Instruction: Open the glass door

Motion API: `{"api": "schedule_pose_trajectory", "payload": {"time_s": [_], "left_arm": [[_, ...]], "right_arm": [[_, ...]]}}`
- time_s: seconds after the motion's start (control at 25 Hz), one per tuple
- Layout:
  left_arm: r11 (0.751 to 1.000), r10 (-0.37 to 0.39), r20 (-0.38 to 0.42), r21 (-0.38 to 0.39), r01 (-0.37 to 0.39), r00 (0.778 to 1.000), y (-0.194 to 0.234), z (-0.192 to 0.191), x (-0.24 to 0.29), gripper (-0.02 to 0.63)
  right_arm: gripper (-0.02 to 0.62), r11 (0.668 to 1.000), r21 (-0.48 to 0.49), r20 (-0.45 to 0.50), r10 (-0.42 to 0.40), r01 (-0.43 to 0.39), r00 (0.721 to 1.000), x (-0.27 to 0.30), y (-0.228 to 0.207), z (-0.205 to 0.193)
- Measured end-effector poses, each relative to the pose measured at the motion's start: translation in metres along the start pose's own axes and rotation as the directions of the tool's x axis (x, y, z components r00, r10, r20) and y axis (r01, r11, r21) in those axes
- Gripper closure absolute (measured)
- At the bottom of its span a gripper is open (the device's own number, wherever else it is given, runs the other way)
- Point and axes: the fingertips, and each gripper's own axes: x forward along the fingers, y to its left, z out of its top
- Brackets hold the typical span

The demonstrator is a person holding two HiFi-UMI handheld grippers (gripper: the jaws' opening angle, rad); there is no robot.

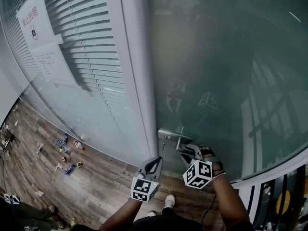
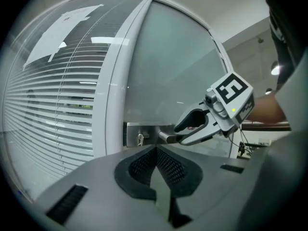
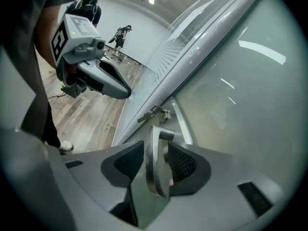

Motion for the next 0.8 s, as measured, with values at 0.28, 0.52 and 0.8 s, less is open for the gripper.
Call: {"api": "schedule_pose_trajectory", "payload": {"time_s": [0.28,0.52,0.8], "left_arm": [[1.0,-0.019,-0.012,0.025,0.019,1.0,-0.01,-0.006,0.001,0.609],[1.0,-0.004,-0.022,0.007,0.004,1.0,-0.002,-0.011,0.0,0.609],[0.999,0.015,-0.033,0.041,-0.013,0.999,0.005,-0.016,0.003,0.609]], "right_arm": [[0.442,0.996,0.016,-0.052,0.085,-0.084,0.995,0.027,0.005,-0.003],[0.472,0.989,0.036,-0.1,0.143,-0.14,0.985,0.036,0.012,-0.014],[0.535,0.977,0.084,-0.086,0.202,-0.194,0.976,0.042,0.014,-0.012]]}}
